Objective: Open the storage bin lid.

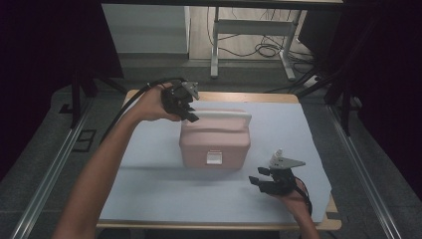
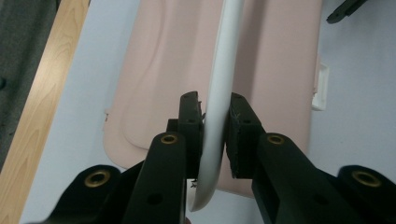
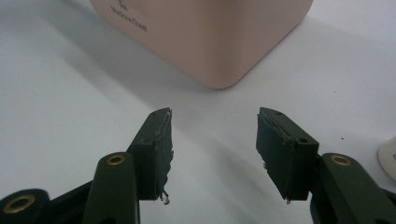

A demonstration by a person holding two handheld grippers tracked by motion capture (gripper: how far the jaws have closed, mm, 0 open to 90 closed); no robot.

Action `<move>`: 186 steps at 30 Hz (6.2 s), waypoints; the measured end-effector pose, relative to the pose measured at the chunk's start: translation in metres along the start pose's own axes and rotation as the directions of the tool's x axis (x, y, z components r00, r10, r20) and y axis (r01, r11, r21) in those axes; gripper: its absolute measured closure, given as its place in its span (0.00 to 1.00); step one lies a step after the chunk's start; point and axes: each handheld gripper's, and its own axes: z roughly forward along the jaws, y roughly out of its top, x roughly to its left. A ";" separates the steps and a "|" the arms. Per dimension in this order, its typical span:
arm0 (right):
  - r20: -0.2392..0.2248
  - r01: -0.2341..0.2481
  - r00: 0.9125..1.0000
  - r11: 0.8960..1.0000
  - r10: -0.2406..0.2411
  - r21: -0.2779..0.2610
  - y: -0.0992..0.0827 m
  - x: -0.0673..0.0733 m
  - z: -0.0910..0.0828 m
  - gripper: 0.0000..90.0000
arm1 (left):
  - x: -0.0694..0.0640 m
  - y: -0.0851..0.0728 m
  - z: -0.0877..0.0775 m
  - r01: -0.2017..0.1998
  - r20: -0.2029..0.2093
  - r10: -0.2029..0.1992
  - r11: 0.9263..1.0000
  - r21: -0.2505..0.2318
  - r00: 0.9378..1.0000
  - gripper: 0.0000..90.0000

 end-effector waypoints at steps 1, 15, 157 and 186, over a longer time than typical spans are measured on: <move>0.001 0.000 1.000 1.000 0.000 0.000 0.000 0.000 0.000 0.51 | 0.001 0.000 -0.001 0.004 0.010 -0.004 1.000 -0.005 1.000 0.88; -0.014 0.003 1.000 0.999 -0.004 -0.045 0.006 0.004 -0.009 0.63 | 0.035 -0.005 -0.019 0.070 0.085 -0.061 0.991 -0.113 0.995 0.87; 0.067 0.055 0.997 0.968 -0.040 -0.243 0.104 0.027 -0.011 1.00 | -0.130 -0.075 0.073 0.208 -0.037 -0.242 0.894 -0.397 0.970 1.00; 0.065 0.056 0.997 0.968 -0.041 -0.245 0.107 0.027 -0.012 1.00 | -0.131 -0.041 0.103 0.171 -0.092 -0.219 0.912 -0.373 0.971 1.00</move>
